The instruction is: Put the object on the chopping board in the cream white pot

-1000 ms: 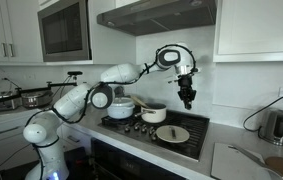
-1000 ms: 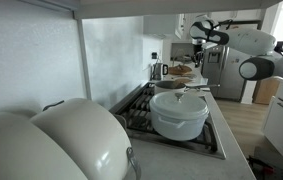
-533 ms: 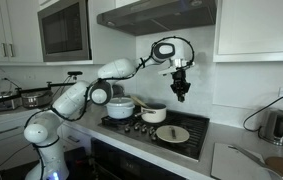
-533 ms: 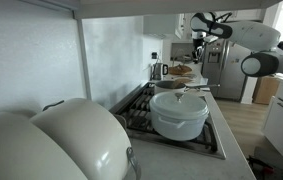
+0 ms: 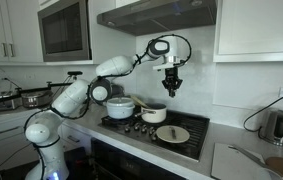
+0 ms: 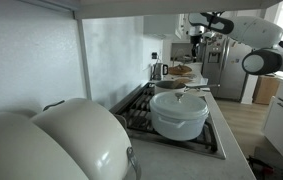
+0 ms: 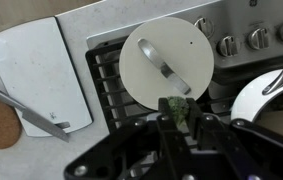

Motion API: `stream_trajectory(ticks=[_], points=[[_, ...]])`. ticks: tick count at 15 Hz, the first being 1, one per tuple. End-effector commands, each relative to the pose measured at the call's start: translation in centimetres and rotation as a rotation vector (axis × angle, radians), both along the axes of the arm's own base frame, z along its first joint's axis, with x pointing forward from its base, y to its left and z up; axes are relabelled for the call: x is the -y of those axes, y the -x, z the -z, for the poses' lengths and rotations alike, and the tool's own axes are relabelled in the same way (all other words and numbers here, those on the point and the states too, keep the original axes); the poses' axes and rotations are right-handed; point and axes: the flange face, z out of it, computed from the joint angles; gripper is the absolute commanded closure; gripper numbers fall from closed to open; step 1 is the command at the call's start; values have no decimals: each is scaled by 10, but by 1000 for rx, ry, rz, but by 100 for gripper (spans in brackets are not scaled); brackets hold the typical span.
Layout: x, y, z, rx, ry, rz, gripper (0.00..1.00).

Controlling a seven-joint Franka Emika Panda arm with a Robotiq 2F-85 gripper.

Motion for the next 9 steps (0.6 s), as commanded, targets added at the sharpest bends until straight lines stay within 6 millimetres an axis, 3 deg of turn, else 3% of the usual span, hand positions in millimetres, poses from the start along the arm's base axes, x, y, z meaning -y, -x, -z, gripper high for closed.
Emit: stream_trajectory(ticks=[1,9], points=[[-34,4,-12,-49,-22,-75,95],[-114,-6,-13,-82,-119,-223,95]])
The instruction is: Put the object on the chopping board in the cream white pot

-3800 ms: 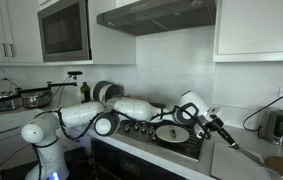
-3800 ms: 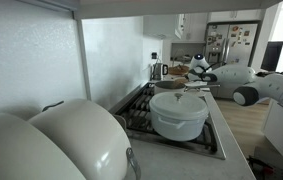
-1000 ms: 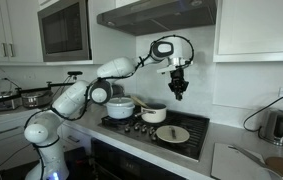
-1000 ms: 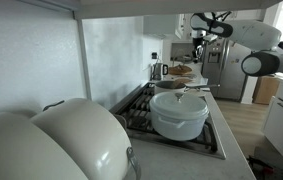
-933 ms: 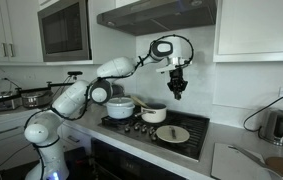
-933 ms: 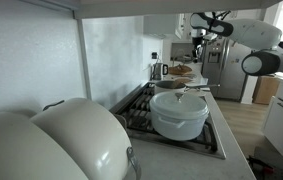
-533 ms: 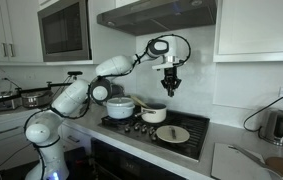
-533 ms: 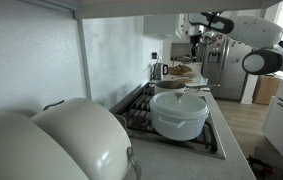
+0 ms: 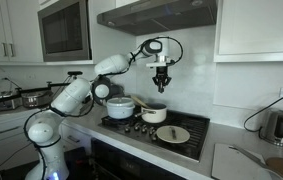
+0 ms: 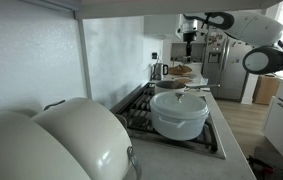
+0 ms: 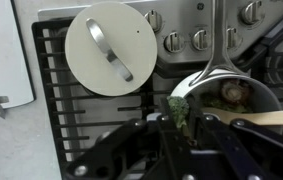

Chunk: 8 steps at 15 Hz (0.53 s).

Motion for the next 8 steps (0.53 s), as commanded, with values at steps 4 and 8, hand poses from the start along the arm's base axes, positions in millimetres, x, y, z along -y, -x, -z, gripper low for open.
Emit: stream_trajectory(ticks=[4,8], points=[[-47,1,8,-79,-105,-114,95],[-63,-2,19,-110,-175,-179,95]])
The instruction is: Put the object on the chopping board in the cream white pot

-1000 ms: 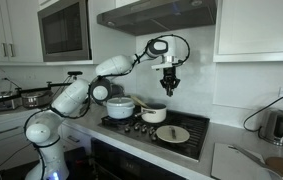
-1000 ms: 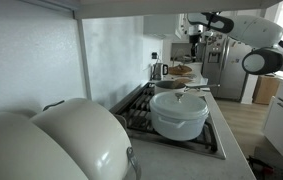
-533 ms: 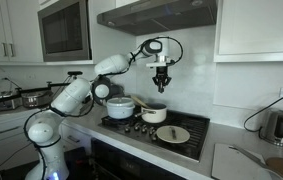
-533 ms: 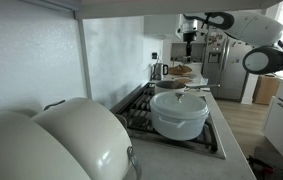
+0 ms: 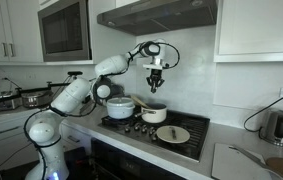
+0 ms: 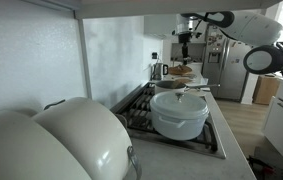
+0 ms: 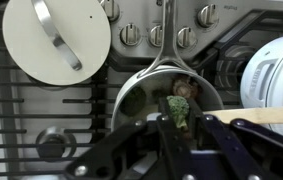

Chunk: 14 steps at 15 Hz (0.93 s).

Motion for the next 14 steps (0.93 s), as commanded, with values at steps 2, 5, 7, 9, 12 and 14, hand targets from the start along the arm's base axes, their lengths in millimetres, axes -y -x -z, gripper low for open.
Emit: stream_trajectory(ticks=[2,5,7,9,12,14], points=[[-16,1,14,-63,-73,-92,95],[-22,-1,30,-111,-122,-139,95],[-29,-4,41,-135,-166,-165,95],[-35,-8,50,-143,-205,-179,95],[-40,-13,59,-144,-244,-198,95],[-41,-18,61,-112,-255,-201,95]])
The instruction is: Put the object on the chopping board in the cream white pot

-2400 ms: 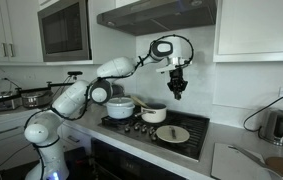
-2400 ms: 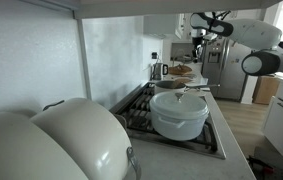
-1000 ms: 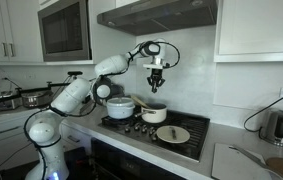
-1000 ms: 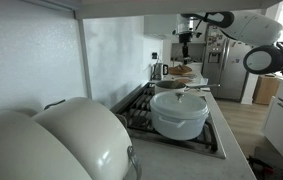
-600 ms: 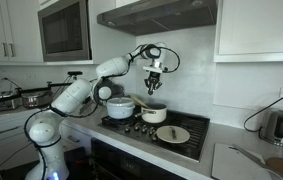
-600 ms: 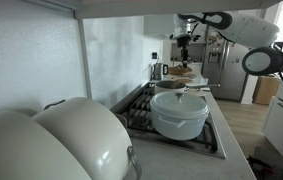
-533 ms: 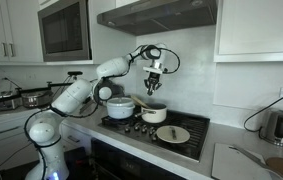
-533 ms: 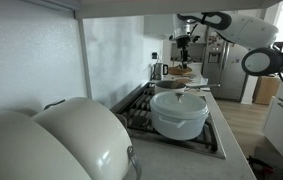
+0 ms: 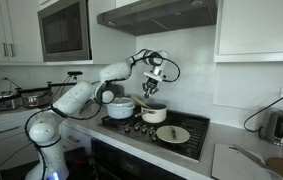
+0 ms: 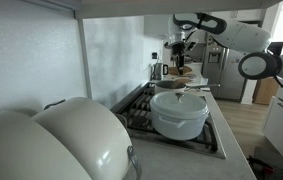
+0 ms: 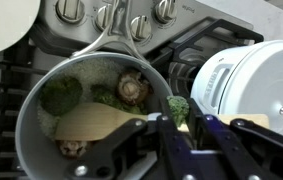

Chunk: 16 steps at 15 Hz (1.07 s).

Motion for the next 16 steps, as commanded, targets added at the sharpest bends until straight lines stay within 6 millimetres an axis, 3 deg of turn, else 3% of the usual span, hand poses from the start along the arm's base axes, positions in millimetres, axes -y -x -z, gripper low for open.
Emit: stream_trajectory(ticks=[1,8,9,10,11,16], points=[[0,-5,-4,56,-38,-19,95],[6,-22,-6,169,-20,-6,95],[6,-22,-5,166,-11,-3,80],[6,-22,-5,167,-11,-4,54],[6,-23,-4,168,-10,-6,53],[6,-24,-3,171,-6,2,16]])
